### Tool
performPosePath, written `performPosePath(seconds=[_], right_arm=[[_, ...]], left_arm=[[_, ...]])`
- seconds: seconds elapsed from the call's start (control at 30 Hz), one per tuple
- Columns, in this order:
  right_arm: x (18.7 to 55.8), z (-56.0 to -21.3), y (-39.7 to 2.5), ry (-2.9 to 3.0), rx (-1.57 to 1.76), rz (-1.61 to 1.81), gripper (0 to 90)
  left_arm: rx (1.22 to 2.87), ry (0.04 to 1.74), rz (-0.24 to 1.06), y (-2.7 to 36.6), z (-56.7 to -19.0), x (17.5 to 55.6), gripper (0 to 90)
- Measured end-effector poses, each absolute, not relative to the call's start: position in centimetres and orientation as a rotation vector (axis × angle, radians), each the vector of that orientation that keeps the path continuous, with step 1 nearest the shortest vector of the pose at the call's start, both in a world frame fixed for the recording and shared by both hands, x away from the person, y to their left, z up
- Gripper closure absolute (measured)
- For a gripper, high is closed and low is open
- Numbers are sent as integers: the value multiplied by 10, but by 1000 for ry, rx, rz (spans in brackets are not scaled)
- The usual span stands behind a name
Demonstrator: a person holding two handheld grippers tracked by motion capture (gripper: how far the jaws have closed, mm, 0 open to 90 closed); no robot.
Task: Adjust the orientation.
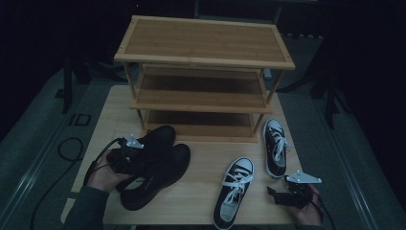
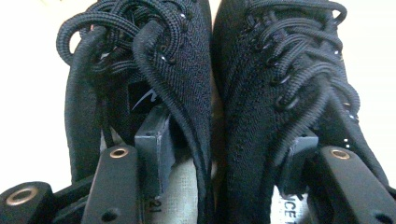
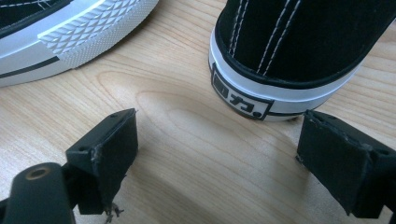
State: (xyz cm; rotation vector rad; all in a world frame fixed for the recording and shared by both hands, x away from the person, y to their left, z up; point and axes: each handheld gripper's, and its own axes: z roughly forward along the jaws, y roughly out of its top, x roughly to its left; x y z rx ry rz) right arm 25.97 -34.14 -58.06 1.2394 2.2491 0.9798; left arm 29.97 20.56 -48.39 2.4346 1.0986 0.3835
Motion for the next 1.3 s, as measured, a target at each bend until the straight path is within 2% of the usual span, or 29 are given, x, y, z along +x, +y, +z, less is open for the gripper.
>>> performPosePath(seconds=[0.23, 0.3, 0.43, 0.5, 1.3], right_arm=[[260, -581, -341, 2248, 1240, 981, 120], [260, -581, -341, 2248, 1240, 981, 119], [260, -581, -341, 2249, 1240, 981, 119], [260, -581, -341, 2249, 1240, 981, 120], [260, -581, -341, 2249, 1240, 982, 119]], left_arm=[[2468, 1112, 375, 201, -492, 307, 549], [2464, 1108, 371, 202, -492, 307, 598], [2478, 1092, 397, 201, -490, 306, 785], [2480, 1083, 406, 200, -490, 304, 814], [2453, 1089, 398, 202, -490, 303, 827]])
